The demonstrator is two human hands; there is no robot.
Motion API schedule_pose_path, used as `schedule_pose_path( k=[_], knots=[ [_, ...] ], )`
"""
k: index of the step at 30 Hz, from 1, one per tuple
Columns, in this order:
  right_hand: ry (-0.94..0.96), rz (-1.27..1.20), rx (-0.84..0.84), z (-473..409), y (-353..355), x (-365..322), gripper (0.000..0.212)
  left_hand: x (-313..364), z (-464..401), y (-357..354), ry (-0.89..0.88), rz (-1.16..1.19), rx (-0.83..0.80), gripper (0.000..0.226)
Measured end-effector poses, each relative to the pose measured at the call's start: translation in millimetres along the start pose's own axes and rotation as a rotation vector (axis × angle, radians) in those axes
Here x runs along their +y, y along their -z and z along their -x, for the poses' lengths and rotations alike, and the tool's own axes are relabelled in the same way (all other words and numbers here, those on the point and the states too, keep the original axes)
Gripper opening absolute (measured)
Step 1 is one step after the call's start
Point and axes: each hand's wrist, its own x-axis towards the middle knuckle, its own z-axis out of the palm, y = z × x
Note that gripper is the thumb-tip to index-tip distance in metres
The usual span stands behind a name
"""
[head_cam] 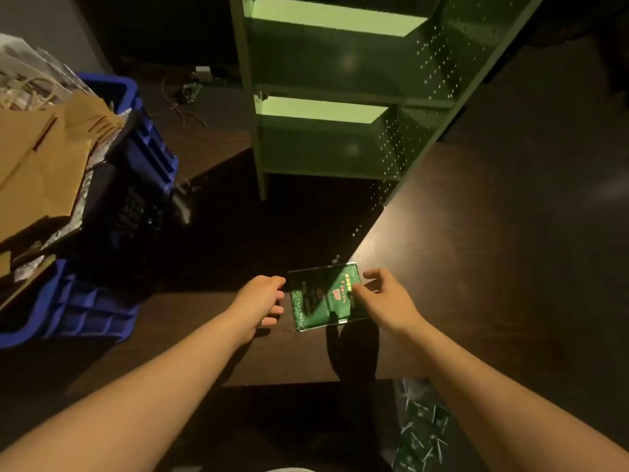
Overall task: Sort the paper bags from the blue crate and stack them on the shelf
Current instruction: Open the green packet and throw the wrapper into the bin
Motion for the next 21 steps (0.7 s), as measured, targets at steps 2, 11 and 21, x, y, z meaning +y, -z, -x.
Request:
schedule_pose_path(
  k=[2,11,21],
  knots=[
    [-0.016,0.042,0.030,0.6,-6.8,-1.2,0.047,-1.9,-2.5,-1.8,0.017,0.007,-0.006,0.033],
    [-0.111,0.207,0.102,1.4,-37.0,10.8,0.074,-16.1,-7.8,-11.3,-0.041,0.024,0.018,0.015],
    [-0.134,0.204,0.182,-2.4,-67.1,2.2,0.066,-18.5,-9.2,-10.6,-0.075,0.028,-0.019,0.015]
  ],
)
